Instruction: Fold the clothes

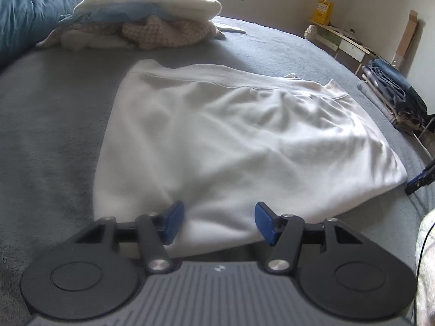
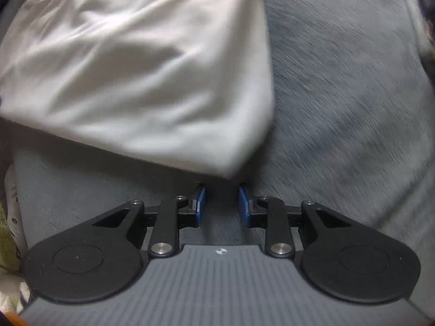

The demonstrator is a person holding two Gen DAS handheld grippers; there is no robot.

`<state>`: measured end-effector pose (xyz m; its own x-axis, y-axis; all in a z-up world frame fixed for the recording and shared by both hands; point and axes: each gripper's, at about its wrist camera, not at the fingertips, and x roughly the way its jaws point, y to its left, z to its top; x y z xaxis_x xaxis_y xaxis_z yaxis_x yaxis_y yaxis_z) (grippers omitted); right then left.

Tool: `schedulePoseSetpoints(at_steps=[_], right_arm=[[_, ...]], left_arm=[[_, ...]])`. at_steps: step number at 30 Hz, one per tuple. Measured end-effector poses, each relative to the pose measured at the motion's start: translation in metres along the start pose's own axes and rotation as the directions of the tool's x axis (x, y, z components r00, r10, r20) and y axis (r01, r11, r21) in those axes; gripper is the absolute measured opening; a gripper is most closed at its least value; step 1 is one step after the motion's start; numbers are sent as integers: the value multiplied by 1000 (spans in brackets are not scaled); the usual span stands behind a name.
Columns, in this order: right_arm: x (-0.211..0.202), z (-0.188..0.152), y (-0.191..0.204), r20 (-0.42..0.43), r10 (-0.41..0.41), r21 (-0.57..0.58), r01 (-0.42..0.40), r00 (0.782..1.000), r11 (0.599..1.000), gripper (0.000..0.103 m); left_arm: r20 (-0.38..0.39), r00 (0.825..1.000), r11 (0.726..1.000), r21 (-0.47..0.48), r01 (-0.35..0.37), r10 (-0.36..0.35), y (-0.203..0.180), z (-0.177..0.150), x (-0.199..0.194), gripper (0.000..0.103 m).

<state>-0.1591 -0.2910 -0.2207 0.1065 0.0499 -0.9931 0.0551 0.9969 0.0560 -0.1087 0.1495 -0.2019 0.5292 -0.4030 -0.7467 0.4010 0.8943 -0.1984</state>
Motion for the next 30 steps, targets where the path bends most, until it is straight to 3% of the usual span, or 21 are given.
schedulePoseSetpoints(at_steps=[4, 8, 11, 16, 20, 23, 26, 30], right_arm=[[-37, 5, 0, 86, 2, 29, -4, 996, 1000, 25], [-63, 13, 14, 204, 32, 30, -38, 979, 999, 27], [-43, 22, 18, 199, 49, 32, -57, 979, 998, 27], [-8, 3, 15, 82, 30, 74, -36, 996, 997, 27], [-37, -2, 9, 186, 30, 115, -53, 982, 992, 27], [-70, 0, 19, 350, 58, 117, -105, 935, 988, 31], [-91, 4, 39, 515, 125, 104, -206, 848, 973, 50], [-87, 13, 74, 651, 168, 72, -280, 740, 957, 62]], left_arm=[[-3, 1000, 1000, 20, 9, -9, 2, 2, -12, 59], [6, 1000, 1000, 20, -17, 17, 5, 1, -16, 62], [-3, 1000, 998, -55, -15, 14, 17, 0, -13, 61], [-22, 997, 993, -90, -73, 71, 34, -6, -26, 61], [-25, 991, 984, -110, -137, 135, 49, -2, -44, 62], [19, 990, 983, -120, -139, 143, 47, 12, -54, 67], [80, 991, 988, -114, -102, 111, 32, 30, -58, 75], [134, 988, 994, -82, -70, 81, 1, 49, -51, 89]])
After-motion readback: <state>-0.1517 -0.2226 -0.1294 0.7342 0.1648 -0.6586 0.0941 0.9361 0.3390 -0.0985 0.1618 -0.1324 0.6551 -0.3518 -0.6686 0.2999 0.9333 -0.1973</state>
